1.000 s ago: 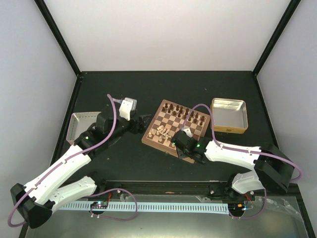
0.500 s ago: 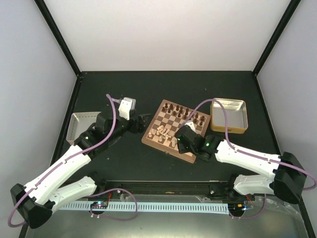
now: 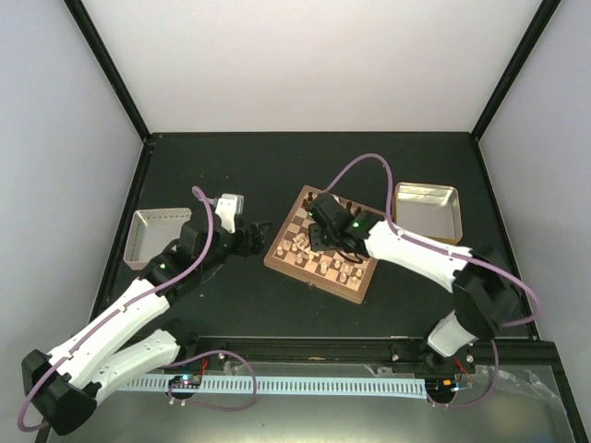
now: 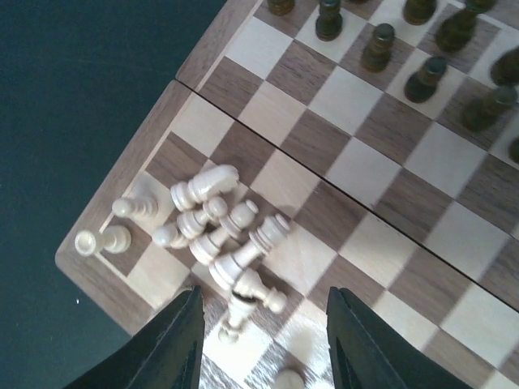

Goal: Set up the chess pieces on the board
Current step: Pick up the chess piece from the chessboard.

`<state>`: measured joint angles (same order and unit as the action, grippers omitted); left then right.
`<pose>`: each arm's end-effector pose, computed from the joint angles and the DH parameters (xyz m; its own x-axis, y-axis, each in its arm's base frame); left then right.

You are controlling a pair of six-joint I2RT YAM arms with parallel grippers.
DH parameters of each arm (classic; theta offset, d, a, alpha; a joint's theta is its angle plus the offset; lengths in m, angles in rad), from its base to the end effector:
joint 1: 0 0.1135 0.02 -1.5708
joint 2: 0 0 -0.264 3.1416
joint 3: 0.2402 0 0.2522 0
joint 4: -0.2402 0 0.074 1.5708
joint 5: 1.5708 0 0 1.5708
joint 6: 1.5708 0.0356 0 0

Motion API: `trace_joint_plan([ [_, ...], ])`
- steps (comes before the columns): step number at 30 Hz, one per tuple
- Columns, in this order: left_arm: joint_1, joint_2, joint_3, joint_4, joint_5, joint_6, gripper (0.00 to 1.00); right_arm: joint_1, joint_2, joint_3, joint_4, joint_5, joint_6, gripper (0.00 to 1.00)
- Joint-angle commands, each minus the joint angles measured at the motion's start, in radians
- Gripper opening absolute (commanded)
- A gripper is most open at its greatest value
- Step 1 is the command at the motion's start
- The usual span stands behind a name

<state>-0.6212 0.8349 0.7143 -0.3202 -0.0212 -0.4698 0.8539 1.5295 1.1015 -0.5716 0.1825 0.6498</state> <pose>0.1568 -0.1113 0.2925 -0.5657 -0.1517 -0.8105 0.3479 0.8473 -0.4014 0.2124 0.2338 0.2385 -0.8496 -0.0692 -0.5228 -0.2045 0.9570 0.2055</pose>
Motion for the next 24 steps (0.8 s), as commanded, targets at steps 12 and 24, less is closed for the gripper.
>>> trace_joint_plan([
  [12, 0.032, -0.031, -0.037, 0.035, 0.034, -0.032, 0.85, -0.041, 0.26, 0.152, -0.04, -0.074, 0.127, 0.35],
  [24, 0.056, -0.041, -0.062, 0.038, 0.051, -0.018, 0.85, -0.042, 0.341, 0.175, -0.032, -0.065, 0.188, 0.29],
])
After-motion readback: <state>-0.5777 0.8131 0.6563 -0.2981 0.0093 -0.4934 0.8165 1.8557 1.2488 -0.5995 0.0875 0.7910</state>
